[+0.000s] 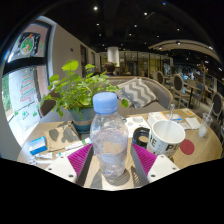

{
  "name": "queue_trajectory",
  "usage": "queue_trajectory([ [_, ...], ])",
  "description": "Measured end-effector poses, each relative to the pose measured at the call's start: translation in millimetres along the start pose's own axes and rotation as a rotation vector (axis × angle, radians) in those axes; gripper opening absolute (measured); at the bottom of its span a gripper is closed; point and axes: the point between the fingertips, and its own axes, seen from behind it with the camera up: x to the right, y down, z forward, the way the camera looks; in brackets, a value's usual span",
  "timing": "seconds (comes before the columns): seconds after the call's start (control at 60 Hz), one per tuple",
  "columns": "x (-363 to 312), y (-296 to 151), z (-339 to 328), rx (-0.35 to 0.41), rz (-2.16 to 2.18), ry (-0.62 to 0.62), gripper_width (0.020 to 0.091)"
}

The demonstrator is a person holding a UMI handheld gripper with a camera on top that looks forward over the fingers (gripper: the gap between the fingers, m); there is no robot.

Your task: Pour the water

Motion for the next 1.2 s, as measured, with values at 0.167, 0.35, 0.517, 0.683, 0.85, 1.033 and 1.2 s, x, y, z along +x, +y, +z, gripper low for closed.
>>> queue_trajectory([
  [0.167, -3.0, -5.2, 10.1, 0.035, -0.041, -0.008, 0.0494],
  [0.35, -7.0, -5.4, 5.9, 0.049, -0.053, -0.035, 0.0346],
  [0.517, -9.3, -13.2, -3.3, 0.049, -0.041, -0.054, 0.0316],
  [0.683, -19.6, -54.3, -27.7, 0.07, 0.177, -0.168, 0.0314],
  [0.85, -26.6, -98.7, -43.1, 0.029, 0.734, -0.382, 0.031],
  [1.033, -26.4, -125.9, -47.5, -0.024, 1.255, -0.576, 0.0308],
  [1.2, -16.4, -127.6, -40.9, -0.069, 1.602, -0.662, 0.0312],
])
